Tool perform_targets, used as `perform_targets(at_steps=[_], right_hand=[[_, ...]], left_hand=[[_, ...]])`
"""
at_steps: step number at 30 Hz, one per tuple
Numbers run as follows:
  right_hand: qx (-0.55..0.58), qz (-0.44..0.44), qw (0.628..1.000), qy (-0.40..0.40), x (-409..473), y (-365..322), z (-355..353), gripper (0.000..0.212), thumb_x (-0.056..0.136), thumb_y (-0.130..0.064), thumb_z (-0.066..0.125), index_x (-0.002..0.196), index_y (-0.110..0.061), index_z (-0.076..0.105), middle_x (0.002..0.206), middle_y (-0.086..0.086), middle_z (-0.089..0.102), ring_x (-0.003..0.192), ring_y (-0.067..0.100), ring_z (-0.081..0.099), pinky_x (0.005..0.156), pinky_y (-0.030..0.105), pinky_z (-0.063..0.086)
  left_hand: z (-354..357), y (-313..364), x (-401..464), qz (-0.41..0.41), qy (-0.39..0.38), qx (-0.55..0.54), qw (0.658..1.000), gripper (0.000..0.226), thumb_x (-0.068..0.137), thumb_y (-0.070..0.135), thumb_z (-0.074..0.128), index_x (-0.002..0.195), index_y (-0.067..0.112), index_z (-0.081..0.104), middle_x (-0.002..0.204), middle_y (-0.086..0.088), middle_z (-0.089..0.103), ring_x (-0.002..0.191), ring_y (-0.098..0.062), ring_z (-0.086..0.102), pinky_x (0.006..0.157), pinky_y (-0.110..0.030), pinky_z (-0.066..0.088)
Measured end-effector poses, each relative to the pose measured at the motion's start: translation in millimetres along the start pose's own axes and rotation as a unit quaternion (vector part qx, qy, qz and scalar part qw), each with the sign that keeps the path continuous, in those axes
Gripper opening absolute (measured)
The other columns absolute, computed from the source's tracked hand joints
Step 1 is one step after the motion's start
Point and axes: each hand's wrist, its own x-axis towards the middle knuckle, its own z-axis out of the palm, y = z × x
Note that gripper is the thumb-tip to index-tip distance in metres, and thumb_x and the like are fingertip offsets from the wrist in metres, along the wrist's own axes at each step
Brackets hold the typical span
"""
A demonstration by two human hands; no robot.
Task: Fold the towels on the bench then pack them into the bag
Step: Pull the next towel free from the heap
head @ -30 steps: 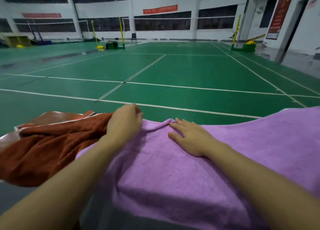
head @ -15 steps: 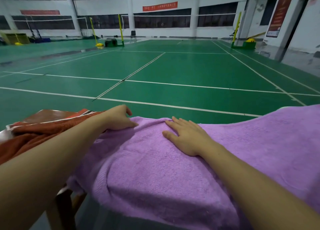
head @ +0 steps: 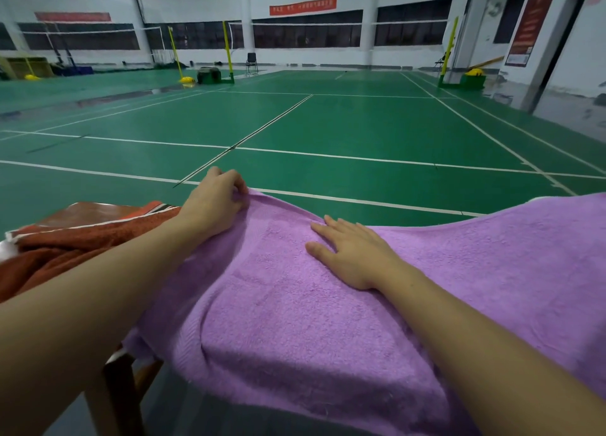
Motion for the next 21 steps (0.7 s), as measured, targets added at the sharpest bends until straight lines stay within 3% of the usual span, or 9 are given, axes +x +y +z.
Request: perform_targets(at_steps=[2,4,6,8,11,14,17,21], right_hand=[[-0.001,0.001,1.0,0.001,0.2,-0.4,-0.6,0.07,0.099,-0.073,0.017,0.16,-0.04,0.016,0.169,-0.009,0.008,0.155,0.014,0.01,0.126,0.04,0.006],[-0.003,0.002,1.0,0.005,0.8,-0.9,-0.6,0.069,0.099,-0.072,0.018,0.16,-0.039,0.018,0.169,-0.008,0.009,0.155,0.014,0.011,0.126,0.039,0.007],[-0.002,0.004,1.0,0.008,1.9,-1.3,0.3,0.07,0.099,-0.072,0.018,0.16,-0.039,0.02,0.169,-0.007,0.011,0.155,0.014,0.013,0.126,0.04,0.008],[0.0,0.008,1.0,0.012,3.4,-0.8,1.1,0.07,0.099,-0.072,0.018,0.16,-0.038,0.021,0.169,-0.006,0.012,0.155,0.015,0.014,0.126,0.04,0.01],[-0.002,0.01,1.0,0.014,3.2,-1.6,0.2,0.07,0.099,-0.071,0.02,0.16,-0.036,0.024,0.169,-0.004,0.014,0.155,0.016,0.015,0.126,0.04,0.012],[0.012,0.009,0.999,0.041,-0.5,-3.2,-2.3,0.07,0.1,-0.069,0.024,0.158,-0.031,0.031,0.167,-0.002,0.022,0.153,0.018,0.021,0.125,0.04,0.019],[-0.033,-0.004,0.992,0.124,-10.6,-11.1,-9.2,0.069,0.098,-0.067,0.023,0.146,-0.025,0.05,0.153,0.002,0.049,0.14,0.023,0.044,0.116,0.039,0.033],[-0.058,-0.033,0.985,0.16,-35.0,-29.2,-20.2,0.075,0.093,-0.066,0.016,0.133,-0.022,0.061,0.134,0.002,0.063,0.124,0.025,0.056,0.106,0.042,0.042]], left_hand=[[4.5,-0.3,-0.1,-0.006,-0.055,0.049,0.997,0.029,0.094,0.032,0.069,0.12,0.019,0.064,0.123,-0.009,0.044,0.107,-0.035,0.058,0.101,-0.042,0.044],[7.3,-2.4,-2.4,-0.029,-0.106,0.096,0.989,0.048,0.097,0.046,0.061,0.139,0.024,0.054,0.144,-0.013,0.032,0.129,-0.039,0.046,0.114,-0.047,0.035],[3.7,-6.9,-6.1,-0.045,-0.114,0.102,0.987,0.052,0.098,0.052,0.055,0.144,0.028,0.05,0.151,-0.015,0.029,0.138,-0.04,0.035,0.118,-0.049,0.029],[-5.6,-11.5,-10.5,-0.038,-0.095,0.087,0.991,0.046,0.098,0.052,0.055,0.136,0.026,0.058,0.14,-0.015,0.047,0.13,-0.037,0.044,0.113,-0.047,0.035],[-26.6,-9.0,-26.5,-0.031,-0.046,0.047,0.997,0.03,0.096,0.042,0.062,0.114,0.019,0.068,0.107,-0.008,0.067,0.106,-0.031,0.061,0.092,-0.039,0.047],[-50.0,-1.2,-46.0,-0.062,-0.034,0.079,0.994,0.024,0.092,0.04,0.066,0.095,0.016,0.071,0.094,-0.006,0.072,0.092,-0.032,0.065,0.076,-0.036,0.049],[-76.1,2.9,-69.6,-0.1,-0.067,0.143,0.982,0.043,0.086,0.051,0.068,0.076,0.009,0.068,0.078,-0.01,0.069,0.074,-0.029,0.062,0.059,-0.031,0.042],[-102.8,1.7,-97.0,-0.166,-0.172,0.2,0.95,0.057,0.081,0.069,0.066,0.069,0.013,0.061,0.067,-0.005,0.061,0.06,-0.019,0.055,0.057,-0.03,0.04]])
